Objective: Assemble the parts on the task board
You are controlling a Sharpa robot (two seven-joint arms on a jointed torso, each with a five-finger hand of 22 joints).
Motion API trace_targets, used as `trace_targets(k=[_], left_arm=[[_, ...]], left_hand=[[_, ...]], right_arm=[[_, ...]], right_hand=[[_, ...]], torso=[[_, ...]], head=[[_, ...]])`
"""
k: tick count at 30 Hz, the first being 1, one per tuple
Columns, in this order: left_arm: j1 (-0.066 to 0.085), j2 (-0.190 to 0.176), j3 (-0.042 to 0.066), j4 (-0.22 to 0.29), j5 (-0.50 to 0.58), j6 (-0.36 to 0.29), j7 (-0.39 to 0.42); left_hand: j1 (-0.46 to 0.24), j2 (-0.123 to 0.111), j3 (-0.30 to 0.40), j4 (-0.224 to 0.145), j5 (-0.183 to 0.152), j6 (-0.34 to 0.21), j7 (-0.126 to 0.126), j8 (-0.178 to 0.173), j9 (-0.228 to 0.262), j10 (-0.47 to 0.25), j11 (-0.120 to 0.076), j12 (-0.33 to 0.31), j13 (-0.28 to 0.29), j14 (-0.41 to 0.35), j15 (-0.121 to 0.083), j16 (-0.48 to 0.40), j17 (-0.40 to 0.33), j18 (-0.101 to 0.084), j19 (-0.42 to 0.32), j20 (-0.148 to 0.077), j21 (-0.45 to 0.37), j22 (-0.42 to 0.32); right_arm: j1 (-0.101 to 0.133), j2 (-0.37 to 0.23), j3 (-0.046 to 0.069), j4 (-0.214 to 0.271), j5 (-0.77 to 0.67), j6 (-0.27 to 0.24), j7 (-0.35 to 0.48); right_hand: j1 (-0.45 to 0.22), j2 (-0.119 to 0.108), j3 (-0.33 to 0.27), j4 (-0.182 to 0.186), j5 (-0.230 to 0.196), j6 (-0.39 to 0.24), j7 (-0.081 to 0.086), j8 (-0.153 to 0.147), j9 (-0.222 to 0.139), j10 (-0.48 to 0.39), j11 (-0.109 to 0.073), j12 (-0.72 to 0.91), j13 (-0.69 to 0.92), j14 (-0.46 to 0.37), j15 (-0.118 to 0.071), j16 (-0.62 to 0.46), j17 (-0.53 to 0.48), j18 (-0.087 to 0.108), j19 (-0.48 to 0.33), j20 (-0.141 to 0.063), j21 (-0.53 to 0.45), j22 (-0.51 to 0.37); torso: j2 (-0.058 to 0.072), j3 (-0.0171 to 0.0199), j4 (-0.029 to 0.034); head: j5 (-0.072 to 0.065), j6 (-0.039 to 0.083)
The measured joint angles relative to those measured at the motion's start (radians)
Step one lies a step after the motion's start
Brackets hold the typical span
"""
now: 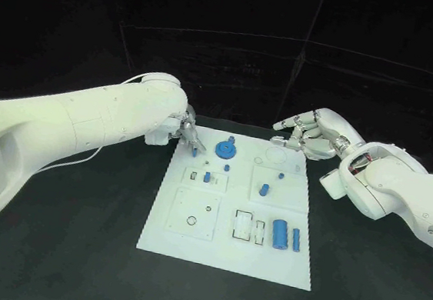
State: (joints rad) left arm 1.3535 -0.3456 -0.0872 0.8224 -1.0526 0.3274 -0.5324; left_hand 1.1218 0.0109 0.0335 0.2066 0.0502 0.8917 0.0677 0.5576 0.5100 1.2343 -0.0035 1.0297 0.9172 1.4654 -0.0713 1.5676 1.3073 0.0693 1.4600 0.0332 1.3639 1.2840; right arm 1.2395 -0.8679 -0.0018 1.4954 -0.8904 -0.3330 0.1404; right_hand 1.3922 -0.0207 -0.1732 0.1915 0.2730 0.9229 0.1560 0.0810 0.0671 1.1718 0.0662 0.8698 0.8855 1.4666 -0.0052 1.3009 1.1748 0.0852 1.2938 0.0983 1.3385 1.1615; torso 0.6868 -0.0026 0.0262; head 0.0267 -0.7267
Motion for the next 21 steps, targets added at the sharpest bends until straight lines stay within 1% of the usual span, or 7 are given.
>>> trace_targets(k=[3, 7, 9, 11, 17, 21], left_arm=[[0.0, 0.001, 0.0, -0.006, 0.0, 0.0, 0.002], [0.0, 0.001, 0.0, -0.013, 0.0, 0.001, 0.004], [0.0, 0.001, 0.0, -0.015, 0.0, 0.001, 0.005], [0.0, 0.002, 0.0, -0.017, 0.0, 0.002, 0.005], [0.0, 0.006, 0.0, -0.023, 0.0, 0.008, 0.009], [0.0, 0.008, 0.0, -0.025, 0.0, 0.013, 0.012]], left_hand=[[0.001, 0.001, 0.0, 0.0, 0.0, 0.004, 0.004, 0.0, -0.001, 0.0, 0.0, 0.0, -0.001, 0.0, 0.0, 0.0, 0.0, 0.0, 0.0, 0.0, 0.0, 0.001], [0.019, 0.016, 0.007, -0.012, 0.0, 0.004, 0.004, 0.0, -0.004, 0.0, 0.0, 0.0, -0.002, 0.0, 0.0, 0.0, 0.0, 0.0, 0.0, 0.0, 0.0, 0.002], [0.027, 0.017, 0.008, -0.019, 0.0, 0.004, 0.004, 0.0, -0.006, 0.0, 0.0, 0.0, -0.003, 0.0, 0.0, 0.0, 0.0, 0.0, 0.0, 0.0, 0.0, 0.002], [0.039, 0.026, 0.014, -0.027, 0.0, 0.007, 0.0, -0.001, -0.008, 0.0, 0.0, 0.0, -0.003, 0.0, 0.0, 0.0, 0.0, 0.0, 0.0, 0.0, 0.0, 0.003], [0.079, 0.045, 0.033, -0.055, 0.0, 0.009, -0.002, -0.004, -0.014, 0.0, 0.0, 0.0, -0.004, 0.0, 0.0, 0.0, 0.0, 0.0, 0.0, 0.0, 0.0, 0.007], [0.095, 0.056, 0.047, -0.069, 0.0, 0.012, -0.005, -0.008, -0.017, -0.004, -0.004, 0.0, -0.004, 0.0, 0.0, 0.0, 0.0, 0.0, 0.0, 0.0, 0.0, 0.009]], right_arm=[[0.0, 0.0, 0.0, 0.0, 0.0, 0.0, 0.0], [0.0, 0.001, 0.0, 0.0, 0.0, 0.0, 0.0], [0.0, 0.001, 0.0, 0.0, 0.0, 0.001, 0.0], [0.0, 0.001, 0.0, 0.0, 0.0, 0.001, 0.0], [0.0, 0.001, 0.0, 0.0, 0.0, 0.001, 0.0], [0.0, 0.002, 0.0, 0.0, 0.0, 0.002, 0.0]], right_hand=[[0.0, 0.0, 0.0, 0.0, 0.0, 0.0, 0.0, 0.0, 0.0, 0.0, 0.0, 0.0, 0.0, 0.0, 0.0, 0.0, 0.0, 0.0, 0.0, 0.0, 0.0, 0.0], [0.0, 0.0, 0.0, 0.0, 0.0, 0.0, 0.0, 0.0, 0.0, 0.0, 0.0, 0.0, 0.0, 0.0, 0.0, 0.0, 0.0, 0.0, 0.0, 0.0, 0.0, 0.0], [0.0, 0.0, 0.0, 0.0, 0.0, 0.0, 0.0, 0.0, 0.0, 0.0, 0.0, 0.0, 0.0, 0.0, 0.0, 0.0, 0.0, 0.0, 0.0, 0.0, 0.0, 0.0], [0.0, 0.0, 0.0, 0.0, 0.0, 0.0, 0.0, 0.0, 0.0, 0.0, 0.0, 0.0, 0.0, 0.0, 0.0, 0.0, 0.0, 0.0, 0.0, 0.0, 0.0, 0.0], [0.0, 0.0, 0.0, 0.0, 0.0, 0.0, 0.0, 0.0, 0.0, 0.0, 0.0, 0.0, 0.0, 0.0, 0.0, 0.0, 0.0, 0.0, 0.0, 0.0, 0.0, 0.0], [0.0, 0.0, 0.0, 0.0, 0.0, 0.0, 0.0, 0.0, 0.0, 0.0, 0.0, 0.0, 0.0, 0.0, 0.0, 0.0, 0.0, 0.0, 0.0, 0.0, 0.0, 0.0]], torso=[[0.0, 0.0, 0.0], [0.0, -0.0001, -0.0003], [0.0, -0.0001, -0.0005], [0.0, -0.0001, -0.0005], [0.0, -0.0001, -0.0007], [0.0, -0.0001, -0.0007]], head=[[-0.001, -0.002], [-0.002, -0.003], [-0.003, -0.003], [-0.003, -0.003], [-0.003, -0.004], [-0.003, -0.004]])
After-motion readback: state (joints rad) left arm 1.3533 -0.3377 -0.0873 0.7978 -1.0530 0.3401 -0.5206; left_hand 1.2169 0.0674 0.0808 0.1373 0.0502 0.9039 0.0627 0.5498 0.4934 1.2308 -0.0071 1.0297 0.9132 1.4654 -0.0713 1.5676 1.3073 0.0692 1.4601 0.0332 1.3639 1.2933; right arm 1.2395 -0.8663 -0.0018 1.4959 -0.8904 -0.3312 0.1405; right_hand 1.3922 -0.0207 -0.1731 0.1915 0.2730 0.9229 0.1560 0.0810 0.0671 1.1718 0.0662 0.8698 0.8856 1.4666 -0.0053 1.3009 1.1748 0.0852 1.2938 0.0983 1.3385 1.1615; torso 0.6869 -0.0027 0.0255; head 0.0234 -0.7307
